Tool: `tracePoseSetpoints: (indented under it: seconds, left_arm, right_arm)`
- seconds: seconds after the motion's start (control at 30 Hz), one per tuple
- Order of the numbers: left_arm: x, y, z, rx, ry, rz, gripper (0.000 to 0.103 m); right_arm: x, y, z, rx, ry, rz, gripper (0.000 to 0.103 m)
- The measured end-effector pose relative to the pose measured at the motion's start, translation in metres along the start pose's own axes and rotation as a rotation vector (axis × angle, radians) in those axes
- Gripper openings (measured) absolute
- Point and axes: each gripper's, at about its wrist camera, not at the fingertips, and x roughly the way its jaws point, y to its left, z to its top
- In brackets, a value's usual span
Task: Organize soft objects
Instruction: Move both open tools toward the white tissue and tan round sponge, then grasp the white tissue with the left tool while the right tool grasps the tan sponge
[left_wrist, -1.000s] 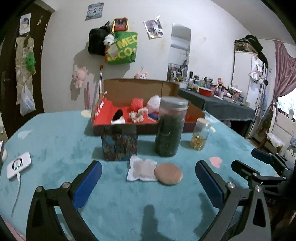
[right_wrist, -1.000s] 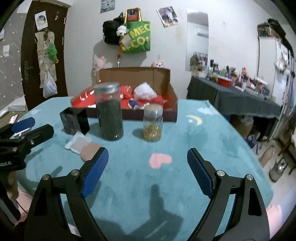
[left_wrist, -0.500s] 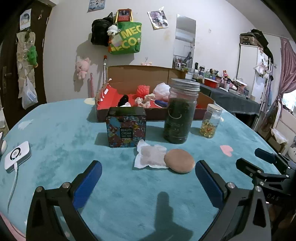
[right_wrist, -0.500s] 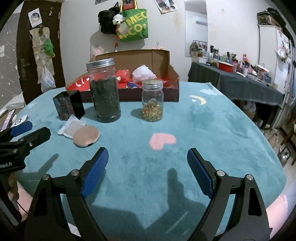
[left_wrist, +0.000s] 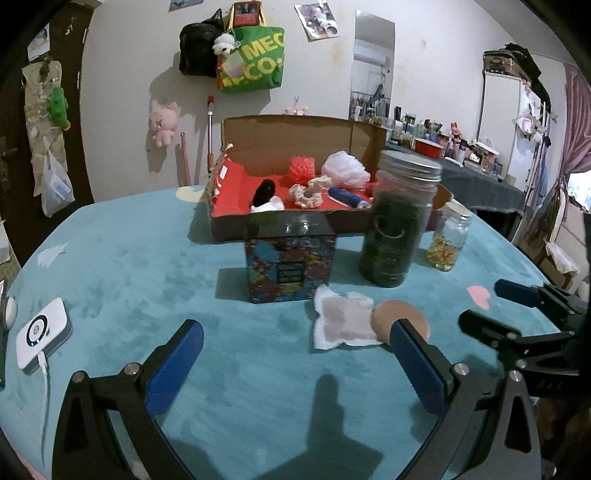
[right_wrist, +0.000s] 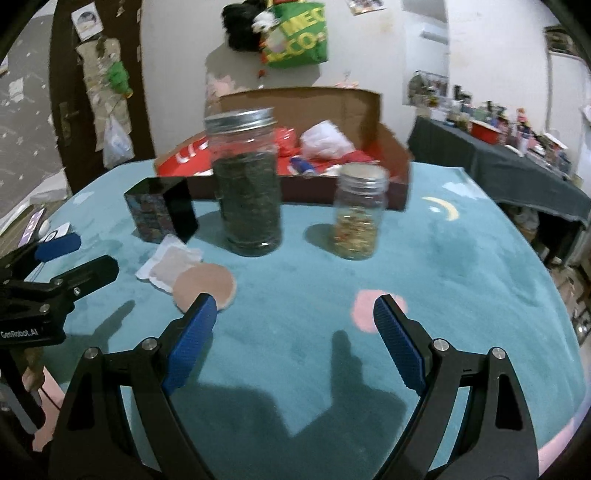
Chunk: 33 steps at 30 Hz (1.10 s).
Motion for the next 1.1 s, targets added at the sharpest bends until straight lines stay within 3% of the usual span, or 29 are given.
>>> tracePoseSetpoints:
  seconds: [0.23, 0.4, 0.5, 0.67, 0.9, 1.1]
  left_arm:
    - [0.007, 0.017, 0.005, 0.002, 0.03, 0.003, 0.103]
    - [0.015, 0.016, 0.01, 0.02, 0.056, -0.015, 0.103]
    - [0.021, 0.012, 0.011, 0.025, 0.077, -0.043, 0.103]
    - [0.031, 0.002, 0.013, 0.053, 0.097, -0.075, 0.103]
    - [0.049, -0.009, 0.016, 0.108, 0.162, -0.128, 0.101]
    - [0.061, -0.016, 0.019, 0.161, 0.202, -0.159, 0.082]
  right_arm:
    - [0.044, 0.028, 0.013, -0.073, 0.152, 0.104, 0.087]
    - [0.064, 0.038, 0.017, -0.101, 0.239, 0.116, 0.087]
    - [0.06, 0.028, 0.02, -0.078, 0.243, 0.105, 0.087]
    - [0.046, -0.015, 0.021, -0.002, 0.222, 0.015, 0.087]
    - [0.04, -0.027, 0.022, 0.023, 0.226, 0.184, 0.087]
    - [0.047, -0.001, 0.026, -0.122, 0.238, 0.254, 0.087]
